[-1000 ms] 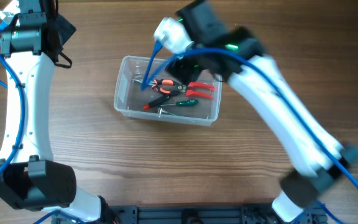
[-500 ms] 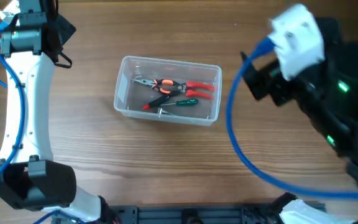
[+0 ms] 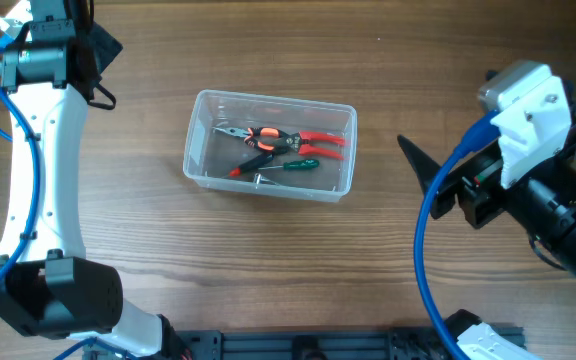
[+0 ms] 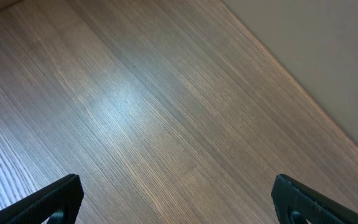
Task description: Pack container
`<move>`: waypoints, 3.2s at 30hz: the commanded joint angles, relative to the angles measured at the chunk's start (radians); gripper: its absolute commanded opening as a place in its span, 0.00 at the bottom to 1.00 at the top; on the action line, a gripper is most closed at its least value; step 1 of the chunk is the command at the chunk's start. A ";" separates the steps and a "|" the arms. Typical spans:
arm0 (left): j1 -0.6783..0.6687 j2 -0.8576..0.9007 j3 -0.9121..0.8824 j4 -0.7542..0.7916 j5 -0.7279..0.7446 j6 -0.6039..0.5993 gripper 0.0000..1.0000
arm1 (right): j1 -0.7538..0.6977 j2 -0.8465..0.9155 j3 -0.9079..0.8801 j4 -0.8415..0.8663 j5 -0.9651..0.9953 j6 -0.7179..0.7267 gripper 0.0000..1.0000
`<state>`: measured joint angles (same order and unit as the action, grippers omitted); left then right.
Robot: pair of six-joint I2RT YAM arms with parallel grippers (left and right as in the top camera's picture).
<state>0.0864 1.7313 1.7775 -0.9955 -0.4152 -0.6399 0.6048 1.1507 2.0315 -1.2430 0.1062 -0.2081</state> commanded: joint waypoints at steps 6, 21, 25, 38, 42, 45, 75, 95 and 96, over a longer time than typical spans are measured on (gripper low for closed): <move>0.002 -0.023 0.005 -0.001 -0.013 0.016 1.00 | -0.069 -0.051 -0.027 0.060 0.216 0.243 1.00; 0.002 -0.023 0.005 -0.001 -0.013 0.016 1.00 | -0.529 -0.534 -0.732 0.296 -0.154 0.202 1.00; 0.002 -0.023 0.005 -0.001 -0.013 0.016 1.00 | -0.607 -0.645 -1.014 0.426 -0.270 0.200 1.00; 0.002 -0.023 0.005 -0.001 -0.013 0.016 1.00 | -0.629 -1.006 -1.622 0.559 -0.299 0.214 1.00; 0.002 -0.023 0.005 -0.001 -0.013 0.016 1.00 | -0.629 -1.081 -1.685 0.562 -0.314 0.219 1.00; 0.002 -0.023 0.005 -0.001 -0.012 0.016 1.00 | -0.629 -1.109 -1.713 0.562 -0.341 0.219 1.00; 0.002 -0.023 0.005 -0.001 -0.012 0.016 1.00 | -0.629 -1.148 -1.865 0.581 -0.359 0.297 1.00; -0.154 -0.426 -0.169 0.000 -0.013 0.016 1.00 | -0.629 -1.148 -1.865 0.581 -0.359 0.297 1.00; -0.179 -0.481 -0.210 0.000 -0.012 0.016 1.00 | -0.629 -1.148 -1.865 0.581 -0.359 0.297 1.00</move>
<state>-0.0158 1.4494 1.6852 -0.9962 -0.4149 -0.6399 -0.0189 0.0193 0.1707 -0.6666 -0.2359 0.0757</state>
